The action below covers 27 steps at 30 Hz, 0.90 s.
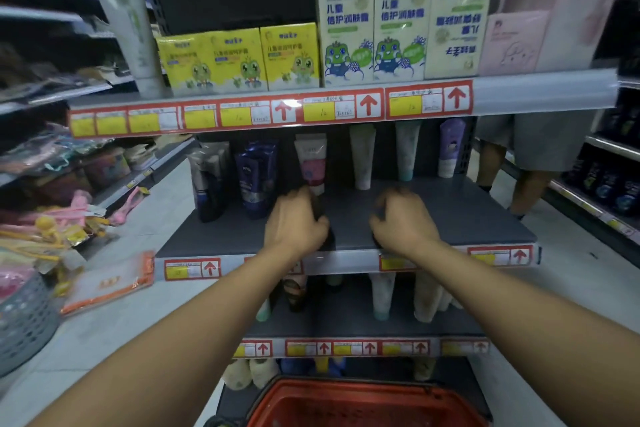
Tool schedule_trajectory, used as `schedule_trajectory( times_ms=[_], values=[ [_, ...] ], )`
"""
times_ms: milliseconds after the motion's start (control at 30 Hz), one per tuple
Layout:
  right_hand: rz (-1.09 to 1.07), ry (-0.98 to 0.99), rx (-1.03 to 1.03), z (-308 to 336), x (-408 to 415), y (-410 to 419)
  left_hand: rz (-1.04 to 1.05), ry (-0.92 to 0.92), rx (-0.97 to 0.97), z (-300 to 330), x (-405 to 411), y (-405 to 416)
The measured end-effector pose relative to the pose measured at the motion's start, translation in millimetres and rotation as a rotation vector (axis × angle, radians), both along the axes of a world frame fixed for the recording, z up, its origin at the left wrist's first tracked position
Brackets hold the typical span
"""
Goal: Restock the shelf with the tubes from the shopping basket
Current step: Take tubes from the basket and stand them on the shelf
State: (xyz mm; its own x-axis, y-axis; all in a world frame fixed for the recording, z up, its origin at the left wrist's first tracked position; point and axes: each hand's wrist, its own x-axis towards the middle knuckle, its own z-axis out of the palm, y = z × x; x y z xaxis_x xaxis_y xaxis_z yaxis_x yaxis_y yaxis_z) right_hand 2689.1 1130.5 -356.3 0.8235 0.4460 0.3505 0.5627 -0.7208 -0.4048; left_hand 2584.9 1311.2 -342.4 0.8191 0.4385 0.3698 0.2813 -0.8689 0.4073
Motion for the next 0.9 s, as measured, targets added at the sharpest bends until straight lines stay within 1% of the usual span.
schedule_trajectory(
  times_ms=[267,467,567,667,900],
  values=[
    [0.004,-0.017,0.021,5.2,-61.9,-29.6,-0.026,-0.005,0.011,3.5,-56.7,-34.3],
    [-0.002,-0.01,0.042,-14.1,-103.7,-45.1,-0.051,-0.006,0.024,-16.6,-86.7,-55.8],
    [0.003,-0.002,0.043,-35.1,-119.7,-51.0,-0.068,0.009,0.0,-37.9,-98.5,-65.0],
    [0.005,0.056,0.009,-62.5,-131.8,-56.1,-0.066,0.043,-0.037,-65.8,-110.6,-73.7],
    [0.0,0.203,-0.104,-140.3,-142.4,-72.1,-0.081,0.238,-0.1,-146.3,-131.0,-84.5]
  ],
)
